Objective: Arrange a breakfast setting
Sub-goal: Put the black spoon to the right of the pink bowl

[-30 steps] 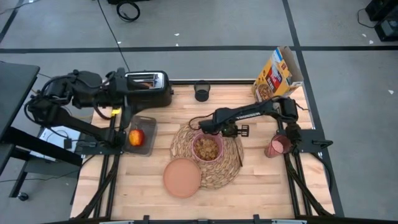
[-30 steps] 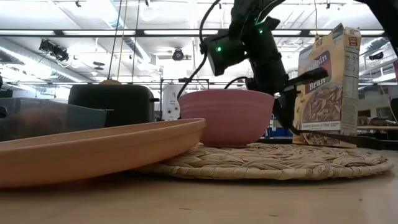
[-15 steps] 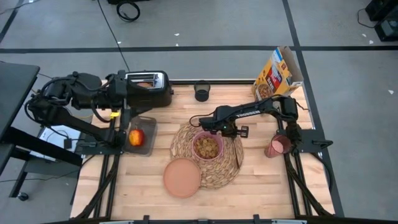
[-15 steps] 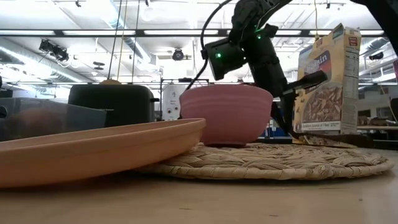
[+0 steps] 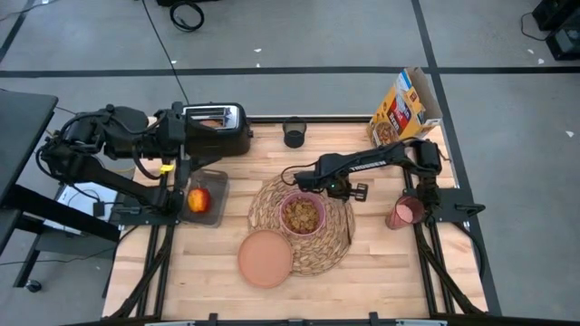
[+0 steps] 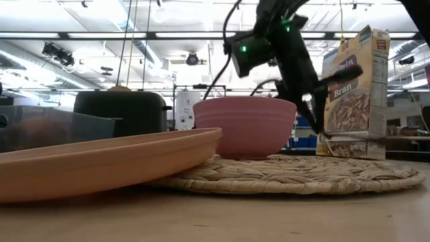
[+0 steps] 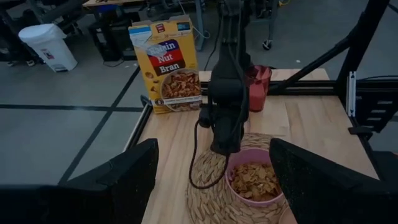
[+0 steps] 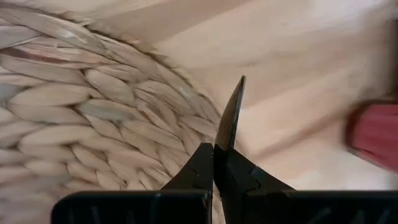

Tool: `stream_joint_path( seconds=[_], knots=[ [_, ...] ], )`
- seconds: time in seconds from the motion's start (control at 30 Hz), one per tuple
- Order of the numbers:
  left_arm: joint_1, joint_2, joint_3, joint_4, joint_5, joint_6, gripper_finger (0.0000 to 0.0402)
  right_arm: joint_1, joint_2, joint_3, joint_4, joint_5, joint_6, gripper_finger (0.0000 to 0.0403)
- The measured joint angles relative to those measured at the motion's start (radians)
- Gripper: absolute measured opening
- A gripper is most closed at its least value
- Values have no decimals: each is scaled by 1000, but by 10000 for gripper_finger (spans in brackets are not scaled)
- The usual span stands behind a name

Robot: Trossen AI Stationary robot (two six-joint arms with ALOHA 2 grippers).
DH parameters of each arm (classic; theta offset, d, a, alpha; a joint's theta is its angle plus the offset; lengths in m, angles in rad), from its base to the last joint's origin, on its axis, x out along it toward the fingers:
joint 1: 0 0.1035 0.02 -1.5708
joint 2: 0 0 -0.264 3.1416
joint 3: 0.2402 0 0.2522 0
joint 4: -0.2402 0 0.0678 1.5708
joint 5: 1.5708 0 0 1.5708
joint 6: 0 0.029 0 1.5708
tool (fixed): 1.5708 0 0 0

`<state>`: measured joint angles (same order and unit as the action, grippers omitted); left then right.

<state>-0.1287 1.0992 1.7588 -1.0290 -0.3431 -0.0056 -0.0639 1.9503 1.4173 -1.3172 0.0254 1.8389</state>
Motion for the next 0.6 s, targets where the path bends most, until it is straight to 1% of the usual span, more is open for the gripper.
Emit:
stream_joint_path(
  seconds=[0.13, 0.37, 0.47, 0.6],
  knots=[
    [0, 0, 0, 0, 0, 2, 314, -29, 1, -75, 155, -34, -6, 13],
    [0, 0, 0, -2, 0, 1, 314, -50, -4, -82, 159, -18, -1, 17],
    [0, 0, 0, -2, 0, -1, 314, -51, -6, -82, 165, -9, 13, 31],
    [0, 0, 0, -1, 0, -1, 314, -51, -6, -82, 168, -10, -1, 67]
  ],
)
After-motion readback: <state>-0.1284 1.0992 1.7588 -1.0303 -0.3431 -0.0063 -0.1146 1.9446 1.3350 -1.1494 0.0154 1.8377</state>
